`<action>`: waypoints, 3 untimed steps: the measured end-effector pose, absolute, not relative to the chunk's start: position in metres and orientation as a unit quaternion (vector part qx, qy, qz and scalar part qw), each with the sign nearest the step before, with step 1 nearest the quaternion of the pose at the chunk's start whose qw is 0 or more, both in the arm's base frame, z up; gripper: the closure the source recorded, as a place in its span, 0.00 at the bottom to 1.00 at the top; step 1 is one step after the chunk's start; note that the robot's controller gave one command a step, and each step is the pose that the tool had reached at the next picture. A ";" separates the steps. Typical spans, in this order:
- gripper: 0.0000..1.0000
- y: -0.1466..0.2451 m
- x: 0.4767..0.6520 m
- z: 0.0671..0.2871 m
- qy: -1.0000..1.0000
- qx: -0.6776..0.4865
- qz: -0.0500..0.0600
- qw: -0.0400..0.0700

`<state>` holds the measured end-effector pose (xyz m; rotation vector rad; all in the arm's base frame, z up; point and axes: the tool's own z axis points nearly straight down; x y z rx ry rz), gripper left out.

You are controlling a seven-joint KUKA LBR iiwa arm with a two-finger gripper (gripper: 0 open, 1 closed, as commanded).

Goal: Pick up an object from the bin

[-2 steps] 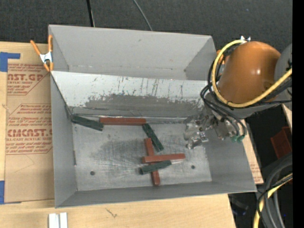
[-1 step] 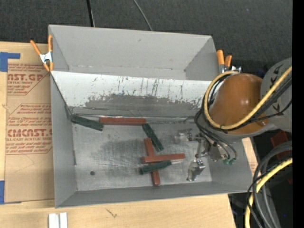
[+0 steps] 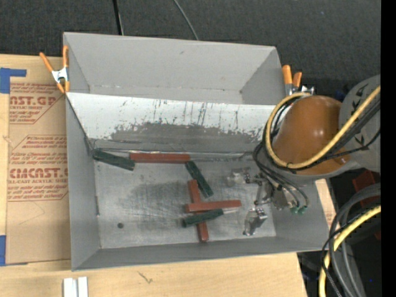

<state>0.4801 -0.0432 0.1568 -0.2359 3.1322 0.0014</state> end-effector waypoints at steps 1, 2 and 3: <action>1.00 -0.055 0.503 0.072 0.997 -0.076 0.001 -0.004; 1.00 -0.055 0.503 0.072 0.997 -0.076 0.001 -0.004; 1.00 -0.049 0.525 0.237 0.996 -0.084 0.000 0.002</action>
Offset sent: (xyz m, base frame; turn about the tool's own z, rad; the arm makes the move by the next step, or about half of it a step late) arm 0.0000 0.0000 0.0000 0.0000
